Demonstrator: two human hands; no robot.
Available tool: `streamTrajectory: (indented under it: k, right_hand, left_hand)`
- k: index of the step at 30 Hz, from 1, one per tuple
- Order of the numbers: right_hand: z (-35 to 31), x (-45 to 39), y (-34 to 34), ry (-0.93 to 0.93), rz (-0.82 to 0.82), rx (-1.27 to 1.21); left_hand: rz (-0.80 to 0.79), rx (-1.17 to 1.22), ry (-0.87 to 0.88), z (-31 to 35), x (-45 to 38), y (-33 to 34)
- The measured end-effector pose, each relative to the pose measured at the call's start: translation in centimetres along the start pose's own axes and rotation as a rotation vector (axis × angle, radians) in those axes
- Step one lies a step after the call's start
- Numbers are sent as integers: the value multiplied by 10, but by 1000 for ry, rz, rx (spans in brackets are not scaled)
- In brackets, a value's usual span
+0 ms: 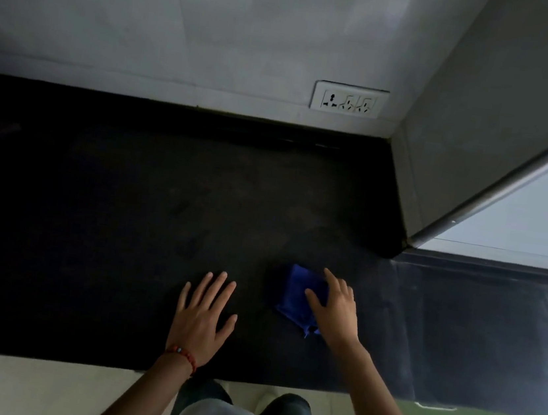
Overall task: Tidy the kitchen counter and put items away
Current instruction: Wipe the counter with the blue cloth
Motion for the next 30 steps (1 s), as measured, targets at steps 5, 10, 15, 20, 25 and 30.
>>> streamTrajectory:
  k: [5, 10, 15, 20, 25, 30]
  right_hand:
    - [4, 4, 0, 58, 13, -151]
    - [10, 13, 2, 96, 37, -361]
    - [0, 24, 6, 8, 29, -420]
    - [-45, 44, 25, -87, -92, -486]
    - [-102, 86, 78, -240, -280, -445]
    - [-154, 143, 155, -346, -486, -312]
  left_hand:
    - [6, -46, -17, -2, 1, 3]
    - [39, 79, -100, 3, 13, 1]
    - [95, 331, -285, -11, 66, 9]
    - [109, 611, -560, -53, 145, 12]
    - [195, 900, -918, -107, 252, 35]
    - [245, 1084, -1302, -154, 375, 86]
Point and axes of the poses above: each hand's wrist, its own x-axis away from the middle knuckle, its own y-axis out of the palm, z = x × y, the point moved 6 cm from there along -x, towards the middle knuckle, and after that the axes turned 8 degrees about -y, right-handed, at the moved point
